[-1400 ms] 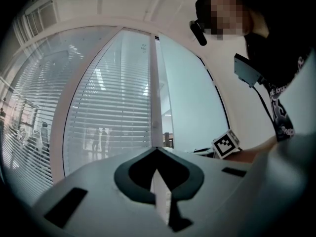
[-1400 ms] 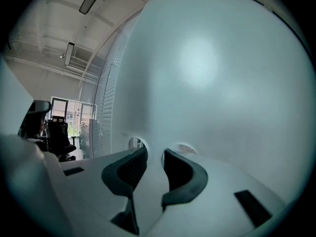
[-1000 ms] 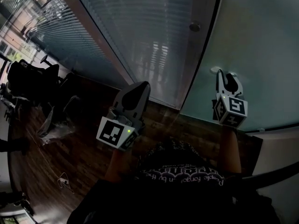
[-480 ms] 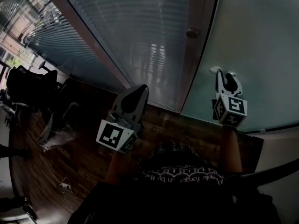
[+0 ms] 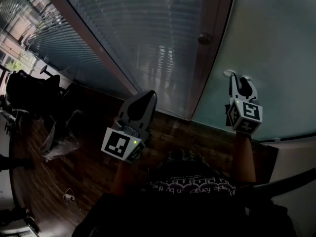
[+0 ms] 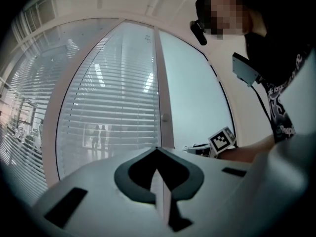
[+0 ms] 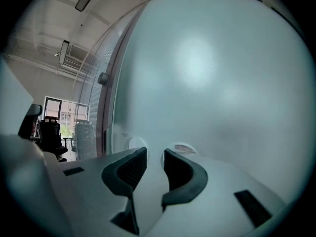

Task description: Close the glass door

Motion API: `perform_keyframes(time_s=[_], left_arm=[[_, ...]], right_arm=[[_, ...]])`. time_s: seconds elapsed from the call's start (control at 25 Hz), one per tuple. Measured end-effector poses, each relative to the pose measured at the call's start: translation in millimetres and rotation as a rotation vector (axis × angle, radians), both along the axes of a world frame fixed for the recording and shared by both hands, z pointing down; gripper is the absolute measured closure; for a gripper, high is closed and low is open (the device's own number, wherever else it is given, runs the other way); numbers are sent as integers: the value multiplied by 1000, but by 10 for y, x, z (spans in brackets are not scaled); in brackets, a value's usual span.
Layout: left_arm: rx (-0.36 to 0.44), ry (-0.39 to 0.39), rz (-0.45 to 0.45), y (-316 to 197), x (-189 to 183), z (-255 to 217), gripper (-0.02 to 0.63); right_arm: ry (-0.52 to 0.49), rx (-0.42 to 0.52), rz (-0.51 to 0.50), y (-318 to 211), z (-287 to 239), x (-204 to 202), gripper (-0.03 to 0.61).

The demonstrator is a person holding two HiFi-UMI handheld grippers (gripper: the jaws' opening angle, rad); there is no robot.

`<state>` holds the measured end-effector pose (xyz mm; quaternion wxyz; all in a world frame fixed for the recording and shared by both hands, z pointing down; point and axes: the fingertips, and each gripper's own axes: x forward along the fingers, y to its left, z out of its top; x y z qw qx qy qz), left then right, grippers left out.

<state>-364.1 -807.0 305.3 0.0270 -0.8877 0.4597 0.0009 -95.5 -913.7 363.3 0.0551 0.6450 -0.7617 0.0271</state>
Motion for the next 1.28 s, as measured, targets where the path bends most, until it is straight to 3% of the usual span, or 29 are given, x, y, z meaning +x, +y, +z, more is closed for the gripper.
perform_keyframes(time_s=[0.2, 0.6, 0.84, 1.28], left_arm=[[-23, -9, -11, 1, -10, 44, 612], [9, 17, -24, -31, -62, -81, 612], [-2, -17, -25, -26, -72, -37, 612], [2, -2, 18, -57, 73, -76, 612]], right_arm=[[2, 2, 1, -47, -22, 35, 468], [3, 1, 9, -138, -85, 68, 468], [3, 0, 8, -167, -96, 66, 468], [4, 12, 17, -163, -87, 49, 468]])
